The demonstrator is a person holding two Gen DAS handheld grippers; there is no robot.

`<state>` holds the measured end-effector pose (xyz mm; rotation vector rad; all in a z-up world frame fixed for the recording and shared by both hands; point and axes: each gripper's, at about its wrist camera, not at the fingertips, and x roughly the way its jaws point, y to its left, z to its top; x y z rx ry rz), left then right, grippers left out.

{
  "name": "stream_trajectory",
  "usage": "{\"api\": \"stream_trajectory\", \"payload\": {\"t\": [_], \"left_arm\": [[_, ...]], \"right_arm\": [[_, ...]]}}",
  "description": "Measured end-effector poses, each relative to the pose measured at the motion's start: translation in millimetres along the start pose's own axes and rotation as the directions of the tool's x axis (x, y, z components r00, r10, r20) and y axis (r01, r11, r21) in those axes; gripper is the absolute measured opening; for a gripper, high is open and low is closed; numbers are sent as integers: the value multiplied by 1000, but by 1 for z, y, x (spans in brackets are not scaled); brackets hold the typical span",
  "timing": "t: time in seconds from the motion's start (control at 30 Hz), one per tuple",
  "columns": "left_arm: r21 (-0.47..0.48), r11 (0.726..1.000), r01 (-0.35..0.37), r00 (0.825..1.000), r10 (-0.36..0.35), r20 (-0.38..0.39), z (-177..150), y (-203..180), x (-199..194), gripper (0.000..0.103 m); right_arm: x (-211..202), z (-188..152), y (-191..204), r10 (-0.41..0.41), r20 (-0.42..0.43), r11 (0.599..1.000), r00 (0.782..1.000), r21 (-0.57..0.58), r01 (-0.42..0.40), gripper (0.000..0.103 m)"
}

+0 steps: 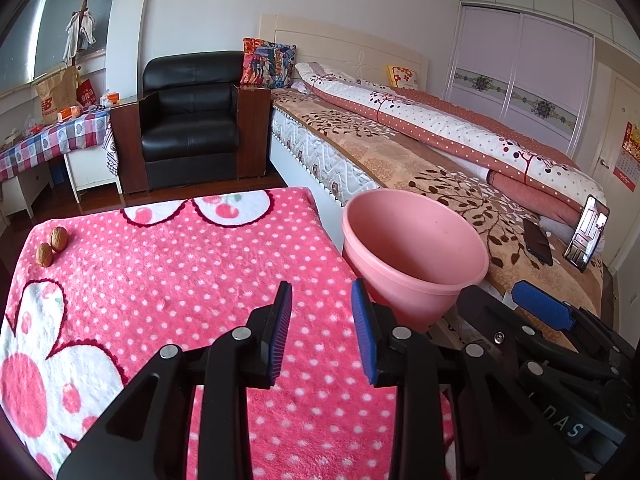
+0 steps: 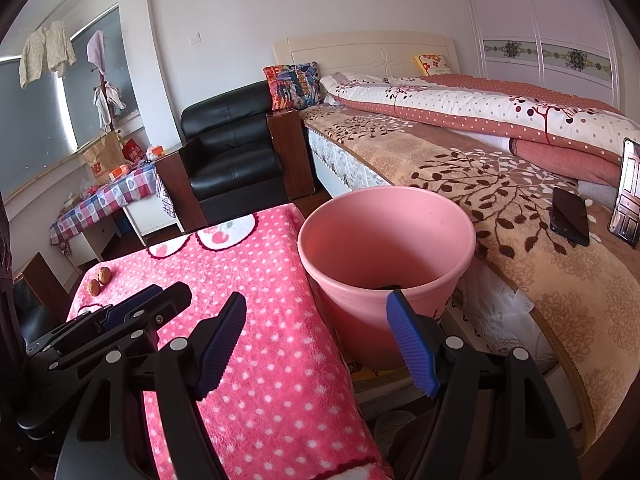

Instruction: Collect trash

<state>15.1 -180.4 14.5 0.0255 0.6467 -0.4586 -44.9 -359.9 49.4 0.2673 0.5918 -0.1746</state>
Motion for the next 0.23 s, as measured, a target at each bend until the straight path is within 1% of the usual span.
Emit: {"api": "stream_trajectory", "payload": {"t": [0.17,0.23], "left_arm": [[-24,1000,-15,1000,15,-10,2,10,3,31],[-38,999,-27,1000,26,-9,4,17,2,31]], "right_arm": [[2,-1,1,4,-14,1000,1000,-11,-4,72],[12,-2,10,12,-23,1000,1000,-20,-13,72]]}}
